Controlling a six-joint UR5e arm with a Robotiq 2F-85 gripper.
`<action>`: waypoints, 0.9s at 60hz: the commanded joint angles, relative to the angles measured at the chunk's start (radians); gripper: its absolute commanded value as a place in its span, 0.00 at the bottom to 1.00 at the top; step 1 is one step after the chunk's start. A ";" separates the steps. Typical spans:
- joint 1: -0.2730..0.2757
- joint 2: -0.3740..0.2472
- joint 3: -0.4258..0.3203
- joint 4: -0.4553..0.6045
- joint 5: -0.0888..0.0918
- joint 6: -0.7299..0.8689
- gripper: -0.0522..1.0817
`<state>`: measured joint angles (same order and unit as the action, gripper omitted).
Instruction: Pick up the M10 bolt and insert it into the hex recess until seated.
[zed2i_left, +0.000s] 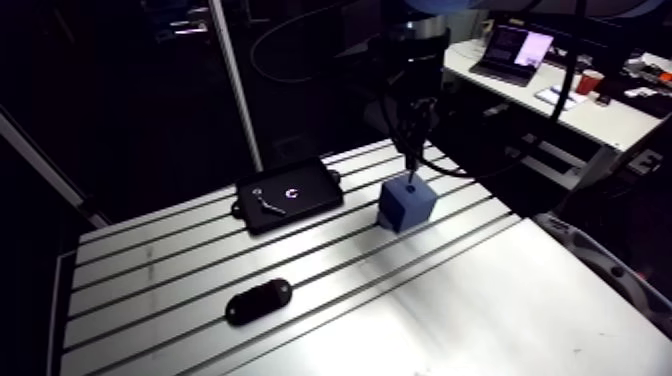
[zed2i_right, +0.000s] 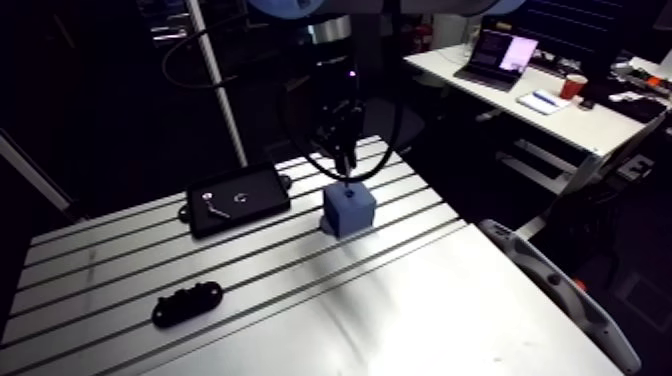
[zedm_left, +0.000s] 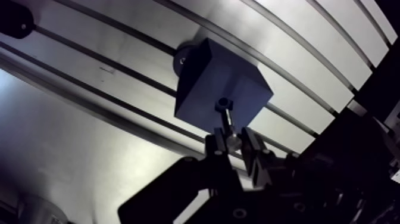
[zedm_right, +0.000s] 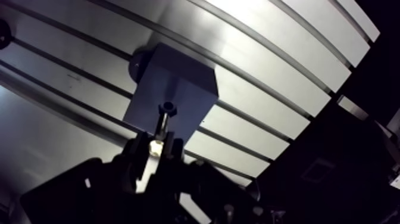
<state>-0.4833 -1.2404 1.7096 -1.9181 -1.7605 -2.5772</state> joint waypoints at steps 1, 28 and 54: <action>0.000 0.008 0.004 -0.002 0.000 0.001 0.77; 0.000 0.014 0.005 -0.002 0.000 -0.001 0.77; -0.006 0.022 0.003 -0.002 0.002 -0.003 0.77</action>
<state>-0.4854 -1.2208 1.7132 -1.9198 -1.7602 -2.5780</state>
